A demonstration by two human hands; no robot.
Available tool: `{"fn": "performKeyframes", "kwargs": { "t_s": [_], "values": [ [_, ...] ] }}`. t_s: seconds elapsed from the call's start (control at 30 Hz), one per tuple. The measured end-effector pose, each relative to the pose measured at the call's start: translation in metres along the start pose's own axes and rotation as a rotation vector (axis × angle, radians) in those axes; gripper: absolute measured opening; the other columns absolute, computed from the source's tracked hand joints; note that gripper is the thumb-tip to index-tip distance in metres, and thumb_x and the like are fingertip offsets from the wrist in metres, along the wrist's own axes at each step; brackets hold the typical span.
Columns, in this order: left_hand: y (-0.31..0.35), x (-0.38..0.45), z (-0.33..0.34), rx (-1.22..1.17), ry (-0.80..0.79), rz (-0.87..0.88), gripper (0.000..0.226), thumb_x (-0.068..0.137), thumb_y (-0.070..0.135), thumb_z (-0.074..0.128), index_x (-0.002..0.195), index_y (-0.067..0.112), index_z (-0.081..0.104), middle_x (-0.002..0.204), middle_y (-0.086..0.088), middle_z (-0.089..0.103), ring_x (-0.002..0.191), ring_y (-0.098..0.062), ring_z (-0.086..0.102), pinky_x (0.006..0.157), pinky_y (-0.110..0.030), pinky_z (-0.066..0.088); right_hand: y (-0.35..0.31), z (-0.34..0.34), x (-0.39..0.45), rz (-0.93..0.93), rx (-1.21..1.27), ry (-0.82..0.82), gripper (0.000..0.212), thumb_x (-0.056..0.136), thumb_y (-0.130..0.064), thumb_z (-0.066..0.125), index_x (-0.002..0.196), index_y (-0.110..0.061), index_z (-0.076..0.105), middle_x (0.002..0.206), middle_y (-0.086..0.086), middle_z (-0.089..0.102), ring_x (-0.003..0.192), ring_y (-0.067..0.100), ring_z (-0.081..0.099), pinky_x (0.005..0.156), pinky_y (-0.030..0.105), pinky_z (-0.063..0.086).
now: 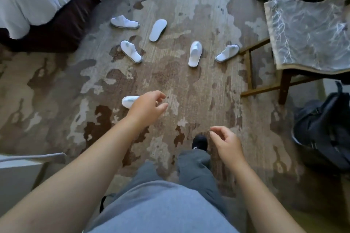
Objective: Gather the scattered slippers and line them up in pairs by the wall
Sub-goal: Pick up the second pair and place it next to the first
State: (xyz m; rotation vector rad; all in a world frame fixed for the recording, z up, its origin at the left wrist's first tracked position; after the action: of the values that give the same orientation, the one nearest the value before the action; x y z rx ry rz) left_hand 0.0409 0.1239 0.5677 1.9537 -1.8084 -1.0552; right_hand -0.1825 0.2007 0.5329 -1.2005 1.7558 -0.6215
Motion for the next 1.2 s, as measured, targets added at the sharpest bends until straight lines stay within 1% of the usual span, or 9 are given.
{"fn": "performKeyframes", "kwargs": {
  "t_s": [0.1,0.27,0.4,0.5,0.7,0.87,0.97,1.07,1.2],
  "values": [
    [0.011,0.053,0.006,-0.017,0.062,-0.086,0.029,0.085,0.023,0.054,0.110,0.010,0.057,0.113,-0.008,0.063,0.099,-0.022,0.057,0.078,-0.025,0.036,-0.009,-0.018,0.078,-0.047,-0.049,-0.082,0.019,0.087,-0.015,0.052,0.105,-0.012,0.060,0.088,-0.007,0.058,0.080,0.005,0.054,0.065,0.010,0.038],
    [0.008,0.096,0.018,-0.096,0.117,-0.343,0.028,0.085,0.021,0.055,0.109,0.009,0.058,0.110,-0.010,0.065,0.096,-0.025,0.059,0.078,-0.027,0.039,-0.066,-0.034,0.196,-0.155,-0.152,-0.265,0.021,0.089,-0.017,0.050,0.107,-0.011,0.058,0.093,-0.003,0.058,0.089,0.012,0.053,0.069,0.018,0.038],
    [0.003,0.117,0.018,-0.133,0.161,-0.502,0.027,0.084,0.021,0.056,0.108,0.009,0.058,0.109,-0.009,0.065,0.098,-0.024,0.057,0.079,-0.029,0.038,-0.122,-0.036,0.270,-0.235,-0.191,-0.329,0.022,0.088,-0.018,0.050,0.107,-0.012,0.059,0.094,-0.002,0.058,0.092,0.014,0.055,0.079,0.028,0.042],
    [-0.003,0.153,0.013,-0.156,0.199,-0.570,0.028,0.084,0.022,0.056,0.108,0.009,0.058,0.109,-0.010,0.064,0.100,-0.026,0.057,0.081,-0.030,0.038,-0.148,-0.030,0.324,-0.249,-0.186,-0.356,0.021,0.087,-0.016,0.051,0.105,-0.011,0.059,0.094,-0.002,0.059,0.091,0.012,0.054,0.078,0.025,0.039],
    [-0.011,0.302,0.000,-0.180,0.154,-0.543,0.029,0.085,0.021,0.053,0.111,0.010,0.057,0.114,-0.009,0.063,0.099,-0.023,0.056,0.079,-0.028,0.037,-0.156,-0.025,0.447,-0.129,-0.170,-0.292,0.021,0.086,-0.013,0.053,0.106,-0.010,0.060,0.095,-0.002,0.059,0.089,0.011,0.053,0.074,0.018,0.035],
    [-0.004,0.459,-0.003,-0.080,-0.008,-0.435,0.032,0.086,0.025,0.054,0.114,0.011,0.055,0.118,-0.010,0.060,0.104,-0.026,0.055,0.083,-0.031,0.039,-0.141,-0.030,0.559,0.021,-0.196,-0.212,0.025,0.085,-0.010,0.054,0.109,-0.005,0.057,0.105,0.008,0.059,0.094,0.017,0.053,0.084,0.030,0.043],
    [-0.002,0.551,0.008,-0.049,-0.033,-0.358,0.030,0.085,0.022,0.054,0.112,0.008,0.055,0.116,-0.013,0.060,0.104,-0.027,0.055,0.086,-0.033,0.040,-0.115,-0.025,0.627,0.073,-0.200,-0.180,0.027,0.083,-0.009,0.056,0.110,-0.005,0.056,0.112,0.015,0.059,0.098,0.023,0.053,0.089,0.037,0.043],
    [-0.014,0.634,0.049,-0.019,-0.063,-0.314,0.031,0.085,0.021,0.054,0.113,0.007,0.055,0.117,-0.014,0.059,0.107,-0.028,0.054,0.089,-0.034,0.039,-0.069,-0.006,0.697,0.109,-0.184,-0.160,0.032,0.082,-0.013,0.058,0.113,-0.009,0.053,0.117,0.012,0.057,0.099,0.018,0.051,0.087,0.032,0.041],
    [-0.058,0.721,0.140,0.008,-0.117,-0.301,0.032,0.087,0.024,0.052,0.115,0.010,0.053,0.120,-0.012,0.057,0.108,-0.026,0.054,0.090,-0.035,0.041,0.019,0.041,0.789,0.148,-0.178,-0.123,0.042,0.080,-0.017,0.061,0.119,-0.009,0.048,0.121,0.010,0.056,0.103,0.018,0.050,0.084,0.028,0.037]
  ]
}}
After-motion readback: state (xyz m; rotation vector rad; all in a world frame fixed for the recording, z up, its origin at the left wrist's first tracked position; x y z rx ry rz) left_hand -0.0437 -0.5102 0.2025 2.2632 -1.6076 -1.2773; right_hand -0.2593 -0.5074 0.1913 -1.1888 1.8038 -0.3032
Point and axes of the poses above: each hand's wrist, its own x-axis towards the middle knuckle, its own z-axis out of the palm, y = z × x, the point moved 4 cm from there along x, towards the middle knuckle
